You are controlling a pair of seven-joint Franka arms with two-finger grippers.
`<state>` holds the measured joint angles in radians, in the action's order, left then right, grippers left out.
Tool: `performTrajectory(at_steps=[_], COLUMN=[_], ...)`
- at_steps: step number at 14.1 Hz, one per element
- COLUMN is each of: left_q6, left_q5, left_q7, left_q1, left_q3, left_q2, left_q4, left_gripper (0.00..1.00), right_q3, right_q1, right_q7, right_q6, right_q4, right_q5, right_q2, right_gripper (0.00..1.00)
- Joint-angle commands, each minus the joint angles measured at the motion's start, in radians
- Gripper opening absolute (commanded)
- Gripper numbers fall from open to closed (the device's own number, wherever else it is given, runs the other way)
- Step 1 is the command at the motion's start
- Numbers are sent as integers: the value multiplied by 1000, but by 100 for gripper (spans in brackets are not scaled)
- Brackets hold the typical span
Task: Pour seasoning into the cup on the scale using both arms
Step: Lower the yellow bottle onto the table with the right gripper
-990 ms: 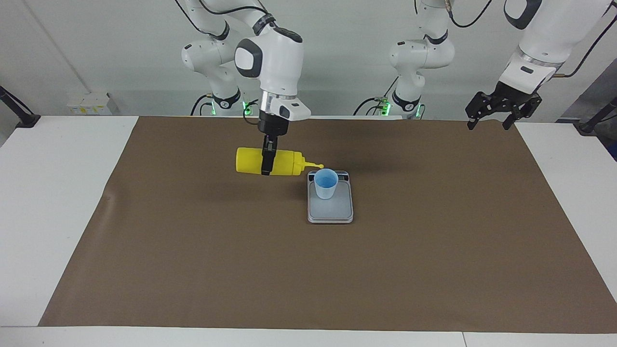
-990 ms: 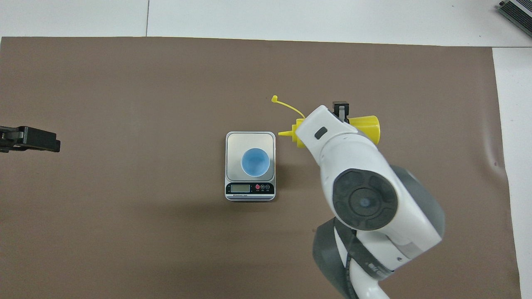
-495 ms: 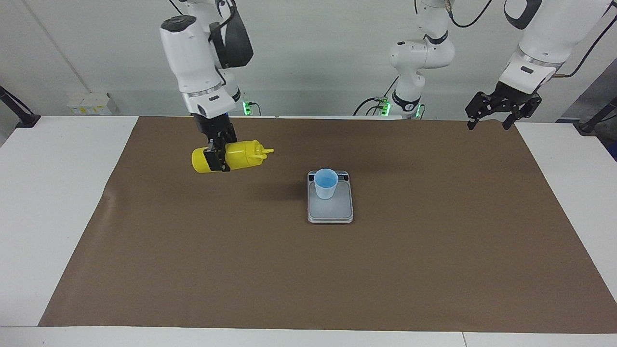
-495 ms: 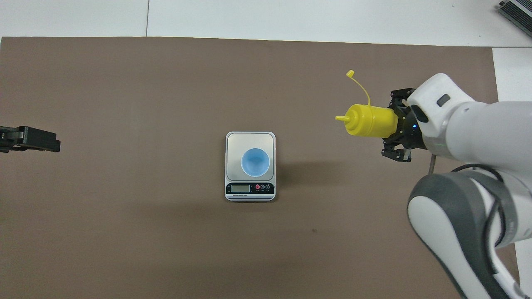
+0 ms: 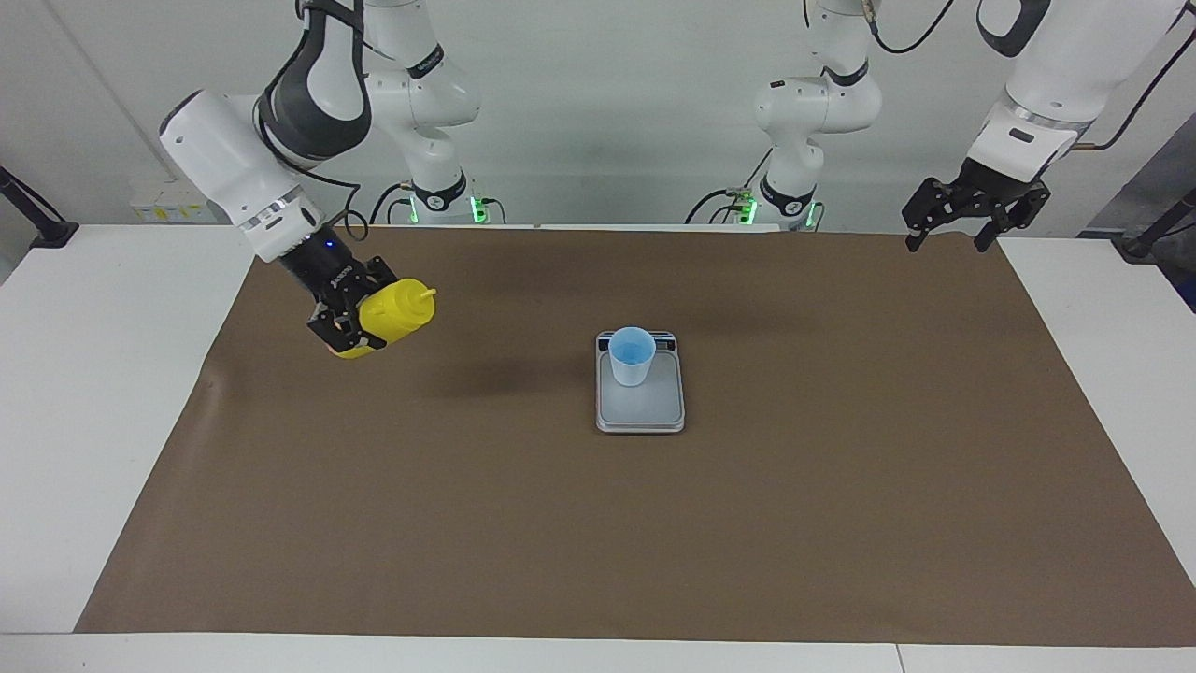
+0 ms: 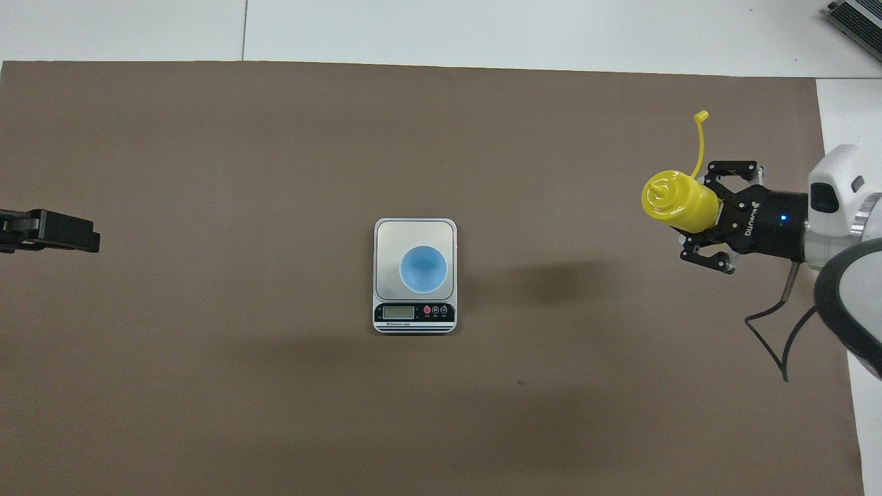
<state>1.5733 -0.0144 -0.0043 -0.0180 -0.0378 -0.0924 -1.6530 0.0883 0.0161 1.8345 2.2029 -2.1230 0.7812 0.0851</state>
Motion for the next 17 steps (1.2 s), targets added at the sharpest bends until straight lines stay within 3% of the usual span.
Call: performTrajectory(at_steps=[1, 3, 7, 17], left_q6=[-15, -15, -15, -15], left_q5=[-5, -5, -5, -5], left_q7=[-11, -11, -11, -11], left_q1=[15, 15, 15, 15], left_q3=[-10, -10, -10, -10], left_q2=[-15, -16, -15, -15], left_q4=[-8, -8, -8, -8], left_gripper=[100, 100, 100, 100], right_q3=[-15, -15, -15, -15], right_q1=[82, 160, 203, 151], right_q7=[63, 89, 215, 442], right_q6=[-81, -171, -206, -161], right_q4=[-43, -69, -124, -141], right_q5=[133, 249, 407, 671], right_q2=[28, 9, -25, -178], right_gripper=[0, 0, 0, 0])
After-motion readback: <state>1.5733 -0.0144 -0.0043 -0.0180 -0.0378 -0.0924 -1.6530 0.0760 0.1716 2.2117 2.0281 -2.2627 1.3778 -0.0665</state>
